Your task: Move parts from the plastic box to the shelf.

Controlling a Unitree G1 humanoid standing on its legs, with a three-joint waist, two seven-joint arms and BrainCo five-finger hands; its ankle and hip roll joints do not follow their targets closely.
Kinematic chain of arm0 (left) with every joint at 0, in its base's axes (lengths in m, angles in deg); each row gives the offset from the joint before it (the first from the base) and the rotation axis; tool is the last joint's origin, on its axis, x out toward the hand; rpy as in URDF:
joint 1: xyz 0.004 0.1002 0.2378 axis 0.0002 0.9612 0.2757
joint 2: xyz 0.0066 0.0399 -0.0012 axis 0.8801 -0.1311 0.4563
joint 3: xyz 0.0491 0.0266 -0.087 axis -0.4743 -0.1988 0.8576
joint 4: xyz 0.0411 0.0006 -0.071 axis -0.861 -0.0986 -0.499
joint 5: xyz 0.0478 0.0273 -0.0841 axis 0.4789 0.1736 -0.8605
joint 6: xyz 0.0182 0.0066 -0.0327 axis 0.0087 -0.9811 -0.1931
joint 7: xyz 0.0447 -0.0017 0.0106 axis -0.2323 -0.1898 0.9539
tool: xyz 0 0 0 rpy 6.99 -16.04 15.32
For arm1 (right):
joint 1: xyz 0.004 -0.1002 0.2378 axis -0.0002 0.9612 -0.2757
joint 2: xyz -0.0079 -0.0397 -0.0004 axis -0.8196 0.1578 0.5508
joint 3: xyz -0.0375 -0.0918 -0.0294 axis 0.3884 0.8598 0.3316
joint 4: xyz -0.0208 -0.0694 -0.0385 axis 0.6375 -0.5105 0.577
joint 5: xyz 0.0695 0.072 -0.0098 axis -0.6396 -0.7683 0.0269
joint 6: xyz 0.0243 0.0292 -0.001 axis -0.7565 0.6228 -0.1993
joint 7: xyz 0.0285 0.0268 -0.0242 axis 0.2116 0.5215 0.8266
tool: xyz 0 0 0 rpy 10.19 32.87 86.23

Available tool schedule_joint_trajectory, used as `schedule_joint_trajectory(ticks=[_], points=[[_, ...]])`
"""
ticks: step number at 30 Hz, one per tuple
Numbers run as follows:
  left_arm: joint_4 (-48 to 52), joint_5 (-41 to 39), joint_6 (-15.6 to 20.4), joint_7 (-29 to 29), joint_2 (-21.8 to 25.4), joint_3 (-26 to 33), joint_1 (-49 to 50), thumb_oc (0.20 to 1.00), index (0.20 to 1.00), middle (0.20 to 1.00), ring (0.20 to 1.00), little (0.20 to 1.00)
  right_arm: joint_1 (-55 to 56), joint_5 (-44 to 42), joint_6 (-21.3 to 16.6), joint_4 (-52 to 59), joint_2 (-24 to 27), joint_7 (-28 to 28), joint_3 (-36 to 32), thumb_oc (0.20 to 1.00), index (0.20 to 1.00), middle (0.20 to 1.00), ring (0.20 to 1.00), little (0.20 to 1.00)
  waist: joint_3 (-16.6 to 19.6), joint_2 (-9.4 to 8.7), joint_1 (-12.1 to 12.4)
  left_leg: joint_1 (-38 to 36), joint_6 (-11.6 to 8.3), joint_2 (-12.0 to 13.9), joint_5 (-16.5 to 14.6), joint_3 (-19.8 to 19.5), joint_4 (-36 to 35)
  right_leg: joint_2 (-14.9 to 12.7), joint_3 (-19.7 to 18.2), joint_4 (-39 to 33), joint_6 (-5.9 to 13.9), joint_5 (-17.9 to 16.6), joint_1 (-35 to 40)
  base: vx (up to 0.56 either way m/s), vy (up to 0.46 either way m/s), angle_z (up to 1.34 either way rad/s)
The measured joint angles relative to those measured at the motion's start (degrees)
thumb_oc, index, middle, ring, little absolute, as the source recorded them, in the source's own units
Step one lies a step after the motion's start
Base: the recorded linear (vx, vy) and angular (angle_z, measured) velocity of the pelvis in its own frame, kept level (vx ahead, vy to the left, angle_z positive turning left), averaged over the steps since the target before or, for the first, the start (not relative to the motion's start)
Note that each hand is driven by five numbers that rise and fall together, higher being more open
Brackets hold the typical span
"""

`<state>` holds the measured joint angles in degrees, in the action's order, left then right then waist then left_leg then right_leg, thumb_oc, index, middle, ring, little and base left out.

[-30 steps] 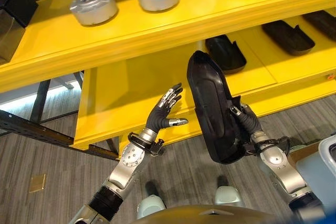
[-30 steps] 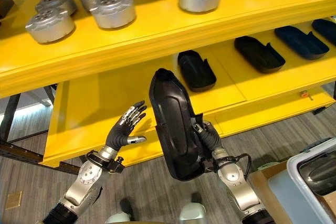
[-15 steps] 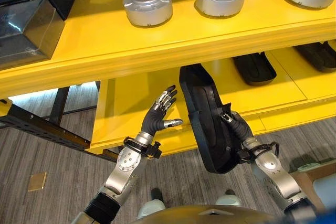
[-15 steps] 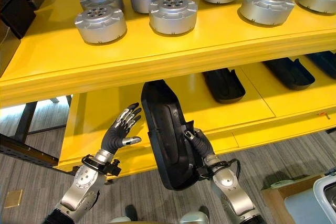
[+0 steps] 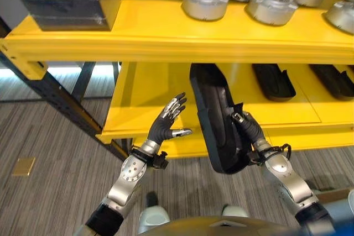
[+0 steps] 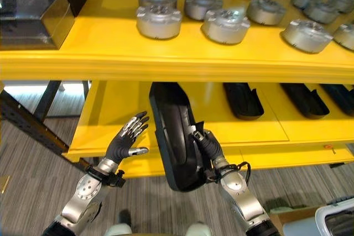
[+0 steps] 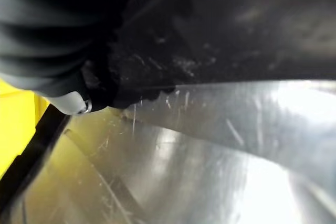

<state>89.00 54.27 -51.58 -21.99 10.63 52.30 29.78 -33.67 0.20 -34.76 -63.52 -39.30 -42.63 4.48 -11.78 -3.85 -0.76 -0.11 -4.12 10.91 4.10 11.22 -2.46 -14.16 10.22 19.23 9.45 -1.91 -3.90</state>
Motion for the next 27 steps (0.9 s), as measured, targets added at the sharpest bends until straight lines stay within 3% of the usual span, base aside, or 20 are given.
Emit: schedule_joint_trajectory(ticks=[1, 3, 7, 8, 10, 13, 18, 27], points=[[0.05, -0.02, -0.34, 0.01, 1.24, 0.15, 0.04, 1.0, 1.0, 1.0, 1.0, 1.0, 0.0, 0.01, -0.05, -0.01, -0.7, 0.18, -0.05, 0.2, 0.2, 0.2, 0.2, 0.2, -0.07, -0.86, 0.35, -0.21, 0.46, 0.42, 0.36, -0.77, -1.17, 1.46, -0.5, -2.13, -0.76, 1.21, 0.02, 0.06, -0.318, 0.32], [0.05, -0.03, -0.56, 0.12, 2.58, 0.73, 0.91, 1.0, 1.0, 1.0, 1.0, 1.0, -0.53, 0.04, -0.23, -0.01, -1.26, 0.87, -0.08, 0.2, 0.2, 0.2, 0.2, 0.2, -0.09, -2.27, 1.15, -0.07, 0.3, 0.0, 1.3, -0.68, -1.39, 1.52, -0.67, -8.77, -0.96, 0.96, 1.4, 0.05, -0.332, 0.15], [-0.05, -0.15, -0.61, 0.34, 4.15, 2.49, 3.31, 1.0, 1.0, 1.0, 1.0, 1.0, -1.55, -0.04, -0.29, -0.25, -3.12, 2.38, -0.05, 0.2, 0.2, 0.2, 0.2, 0.2, -0.48, -2.78, 1.74, 0.1, -1.08, 0.87, 2.26, -1.41, -3.25, 0.9, -1.48, -18.65, -0.07, 1.03, 3.51, 0.09, -0.256, 0.29], [-0.28, -0.24, -0.73, 0.38, 3.9, 2.69, 3.64, 1.0, 1.0, 1.0, 1.0, 1.0, -1.49, -0.04, -0.3, -0.38, -3.05, 2.4, -0.31, 0.2, 0.2, 0.2, 0.2, 0.2, -0.78, -1.92, 1.54, -0.05, -1.71, 1.86, 2.68, -2.21, -3.26, 2.08, -1.42, -19.2, 0.05, -0.58, 3.94, 0.04, -0.169, 0.24], [0.04, -1.02, -0.71, -0.08, 0.51, 2.61, 5.79, 1.0, 1.0, 1.0, 1.0, 1.0, -1.52, -0.3, -0.3, -0.56, -1.42, 2.31, -0.07, 0.2, 0.2, 0.2, 0.2, 0.2, -0.66, 1.75, 2.06, -0.11, -1.62, 4.56, 1.97, -2.25, -2.94, 4.68, 0.17, -21.31, -0.94, -1.19, 4.65, 0.06, -0.14, -0.11], [0.18, -1.28, -0.71, 0.1, -4.55, 2.05, 6.3, 1.0, 1.0, 1.0, 1.0, 1.0, -1.54, -0.32, -0.28, -0.61, 1.54, 1.91, 0.26, 0.2, 0.2, 0.2, 0.2, 0.2, -0.06, 4.6, 1.53, -1.05, -1.5, 5.4, 1.93, -2.48, -2.95, 6.23, -0.09, -24.76, -2.0, -3.99, 6.41, 0.09, -0.079, -0.31], [0.51, -1.34, -0.46, 0.53, -5.26, 1.63, 3.78, 1.0, 1.0, 1.0, 1.0, 1.0, -1.55, 0.09, -0.27, -0.6, 3.92, 0.63, 1.24, 0.2, 0.2, 0.2, 0.2, 0.2, 0.34, 4.98, 0.75, -2.72, -1.35, 4.63, 2.57, -2.86, -2.91, 5.91, -0.39, -24.51, -1.98, -3.84, 7.67, 0.06, -0.043, -0.08], [0.69, -1.35, -1.48, 1.24, -2.51, -1.7, 2.43, 1.0, 1.0, 1.0, 1.0, 1.0, -7.43, 0.3, -0.33, -7.32, -0.78, -2.76, 4.39, 0.2, 0.2, 0.2, 0.2, 0.2, 3.31, 3.67, 1.79, -7.35, -2.9, 2.52, 0.45, -3.11, -2.93, 3.79, 0.13, -24.5, -0.74, -1.51, 13.03, 0.11, 0.007, 0.06]])
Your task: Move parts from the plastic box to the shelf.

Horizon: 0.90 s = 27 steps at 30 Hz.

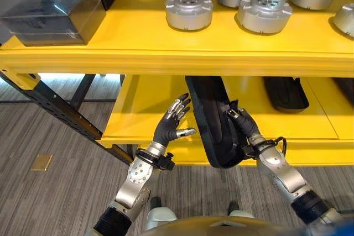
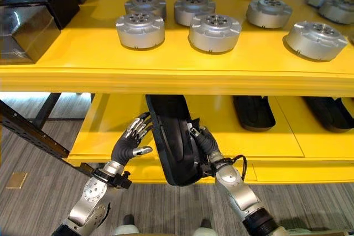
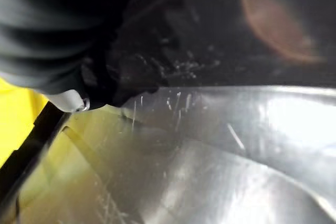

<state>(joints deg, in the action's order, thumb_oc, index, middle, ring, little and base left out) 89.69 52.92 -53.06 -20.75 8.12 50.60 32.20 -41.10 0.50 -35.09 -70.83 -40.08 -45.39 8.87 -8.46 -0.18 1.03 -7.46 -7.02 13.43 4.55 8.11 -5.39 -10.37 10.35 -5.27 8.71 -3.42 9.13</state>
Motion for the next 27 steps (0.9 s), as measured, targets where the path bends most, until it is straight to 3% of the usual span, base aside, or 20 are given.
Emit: schedule_joint_trajectory(ticks=[9, 17, 23, 27], points=[[-0.01, -1.32, -3.55, -0.23, 0.5, -0.49, 1.63, 1.0, 1.0, 1.0, 1.0, 1.0, -6.01, 1.09, 1.14, -11.51, -5.56, -4.55, -0.4, 0.2, 0.2, 0.2, 0.2, 0.2, 0.96, -0.71, 1.85, -0.07, -0.09, -0.51, 0.07, -0.96, -0.05, -0.63, 1.11, -0.02, 0.08, 0.08, 0.92, 0.06, -0.005, 0.06], [-0.24, -1.83, -3.78, -0.18, 1.28, -1.84, 0.18, 1.0, 1.0, 1.0, 1.0, 1.0, -9.75, 2.15, 4.05, -20.01, -6.32, -7.05, -1.45, 0.2, 0.2, 0.2, 0.2, 0.2, 0.25, 1.11, 2.98, 3.8, -0.22, -0.79, 1.39, -2.2, 0.02, -0.76, 1.63, 0.0, 0.16, -0.81, -2.38, -0.07, 0.012, 0.05], [-0.24, -2.33, -4.06, 0.09, 1.46, -3.94, -3.99, 1.0, 1.0, 1.0, 1.0, 1.0, -18.19, 2.18, 5.76, -28.66, -4.99, -9.35, -5.12, 0.2, 0.2, 0.2, 0.2, 0.2, -3.09, 3.4, 3.4, 7.51, -0.59, -0.86, 2.18, -2.69, 1.04, -0.77, 1.78, 0.27, 0.12, -1.68, -5.83, -0.19, -0.013, 0.02], [-0.24, -2.54, -3.59, 0.37, 1.85, -5.02, -11.74, 1.0, 1.0, 1.0, 1.0, 1.0, -27.38, 3.41, 5.76, -29.25, -0.58, -9.24, -7.72, 0.2, 0.2, 0.2, 0.2, 0.2, -9.97, 4.71, 3.33, 14.65, -0.5, -0.93, 2.66, -3.89, 4.63, -0.95, 1.52, 2.31, -0.25, -3.05, -11.72, -0.23, 0.003, 0.02]])
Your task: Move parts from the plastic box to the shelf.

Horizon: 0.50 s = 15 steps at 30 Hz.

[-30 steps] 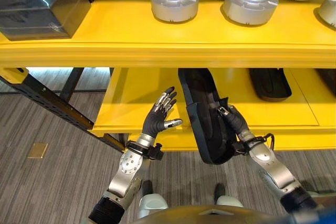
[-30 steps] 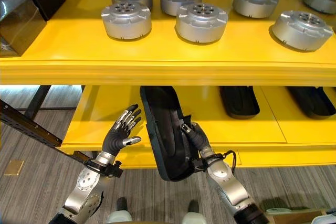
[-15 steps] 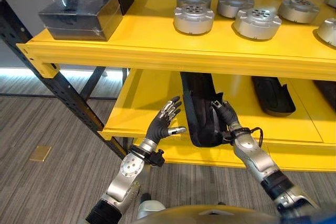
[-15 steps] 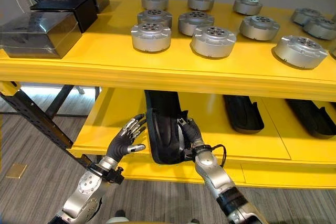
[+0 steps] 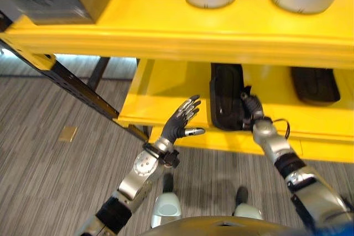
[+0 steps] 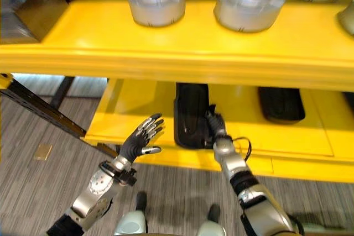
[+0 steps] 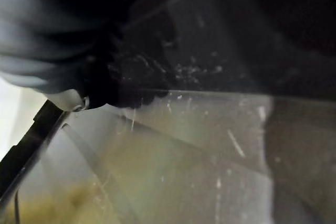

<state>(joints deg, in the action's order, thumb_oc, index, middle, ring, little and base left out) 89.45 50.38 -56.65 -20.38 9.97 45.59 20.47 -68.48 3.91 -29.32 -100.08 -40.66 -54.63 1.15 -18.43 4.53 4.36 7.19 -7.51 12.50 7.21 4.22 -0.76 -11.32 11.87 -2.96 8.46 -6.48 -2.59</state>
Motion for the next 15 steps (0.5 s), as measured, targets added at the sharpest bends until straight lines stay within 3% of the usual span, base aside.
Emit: schedule_joint_trajectory(ticks=[10, 15], points=[[0.01, -1.42, -0.01, 3.53, 0.11, -0.53, -6.56, 1.0, 1.0, 1.0, 1.0, 1.0, -9.95, 4.04, -3.05, -1.23, 4.84, -0.19, -3.0, 0.2, 0.2, 0.2, 0.2, 0.2, -9.32, -1.12, -0.31, 4.14, 0.69, -0.56, -0.83, 0.28, 3.38, -0.96, -1.16, 3.94, -0.28, 0.46, -4.98, -0.13, -0.031, -0.03], [0.01, -3.82, -1.2, 3.35, 0.51, -0.62, -7.07, 1.0, 1.0, 1.0, 1.0, 1.0, -12.51, 5.67, -3.31, -2.19, 6.01, 0.21, -2.96, 0.2, 0.2, 0.2, 0.2, 0.2, -10.0, -1.44, -0.26, 6.02, 0.66, -0.58, -0.95, 0.25, 4.35, -1.07, -1.65, 5.12, -0.29, 0.65, -7.02, -0.08, -0.016, -0.01]])
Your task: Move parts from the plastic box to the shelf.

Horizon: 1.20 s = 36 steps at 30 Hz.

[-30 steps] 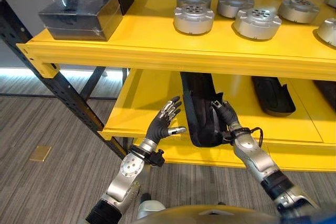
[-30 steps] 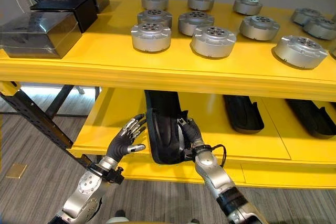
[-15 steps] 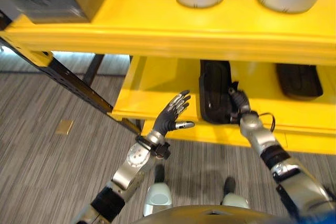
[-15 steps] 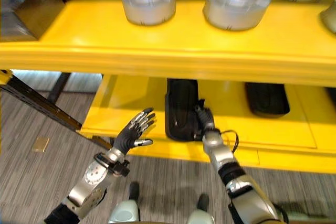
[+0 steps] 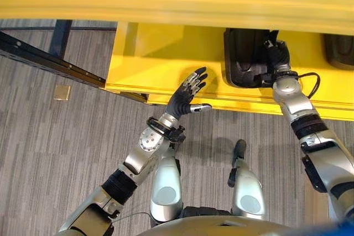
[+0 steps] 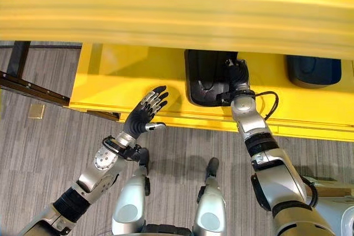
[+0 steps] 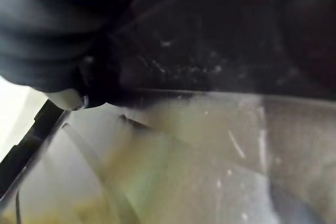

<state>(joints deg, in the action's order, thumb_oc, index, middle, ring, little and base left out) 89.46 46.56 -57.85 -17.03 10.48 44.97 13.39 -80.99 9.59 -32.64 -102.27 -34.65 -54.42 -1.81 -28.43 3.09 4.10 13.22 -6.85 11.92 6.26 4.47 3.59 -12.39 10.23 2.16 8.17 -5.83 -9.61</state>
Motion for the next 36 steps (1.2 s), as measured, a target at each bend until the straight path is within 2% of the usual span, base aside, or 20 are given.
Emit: schedule_joint_trajectory(ticks=[2, 17, 21, 26, 36], points=[[-0.02, 0.0, -0.02, -0.01, 0.08, -0.05, -0.26, 1.0, 1.0, 1.0, 1.0, 1.0, -1.27, -0.02, 0.08, -0.4, 0.48, 0.37, 0.07, 0.2, 0.2, 0.2, 0.2, 0.2, -0.88, 0.01, -0.05, 0.09, -0.08, 0.0, -0.04, 0.0, 0.68, -0.12, -0.05, 0.64, 0.1, 0.3, -0.12, -0.07, -0.002, -0.01], [-0.52, -0.28, -1.35, 0.21, 0.55, -2.55, -2.14, 1.0, 1.0, 1.0, 1.0, 1.0, -12.18, -0.13, -1.01, -12.69, 1.7, -1.07, 2.21, 0.2, 0.2, 0.2, 0.2, 0.2, -0.95, 0.09, 0.51, 4.48, 0.48, -0.25, -0.53, -0.3, 3.23, -0.98, -0.23, 4.72, -0.28, 1.83, -4.97, -0.05, -0.011, 0.01], [-0.55, -0.25, -1.37, 0.27, 1.12, -3.62, -2.43, 1.0, 1.0, 1.0, 1.0, 1.0, -16.27, -0.07, -0.83, -15.89, 2.45, -1.83, 2.73, 0.2, 0.2, 0.2, 0.2, 0.2, -1.21, 0.82, 0.46, 6.29, 0.61, -0.87, -0.84, -0.45, 4.71, -1.94, -0.34, 7.4, -0.12, 2.8, -7.14, 0.0, 0.001, 0.05], [-0.56, -0.25, -1.29, 0.37, 1.38, -4.41, -2.27, 1.0, 1.0, 1.0, 1.0, 1.0, -19.19, 0.11, 0.72, -19.1, 4.05, -3.08, 3.87, 0.2, 0.2, 0.2, 0.2, 0.2, -1.29, 1.44, 1.71, 7.19, 0.85, -1.17, -1.07, -0.76, 5.76, -2.35, -0.46, 9.2, -0.16, 3.69, -8.25, 0.0, 0.009, 0.03], [-0.56, -0.25, -0.97, 0.64, 1.4, -4.55, -2.28, 1.0, 1.0, 1.0, 1.0, 1.0, -22.39, 1.79, 1.65, -22.39, 4.04, -4.51, 5.26, 0.2, 0.2, 0.2, 0.2, 0.2, -1.26, 1.65, 1.75, 8.22, 1.27, -2.24, -1.59, -0.95, 6.85, -3.58, -0.7, 11.1, -0.01, 4.37, -9.61, 0.01, 0.006, 0.02]])
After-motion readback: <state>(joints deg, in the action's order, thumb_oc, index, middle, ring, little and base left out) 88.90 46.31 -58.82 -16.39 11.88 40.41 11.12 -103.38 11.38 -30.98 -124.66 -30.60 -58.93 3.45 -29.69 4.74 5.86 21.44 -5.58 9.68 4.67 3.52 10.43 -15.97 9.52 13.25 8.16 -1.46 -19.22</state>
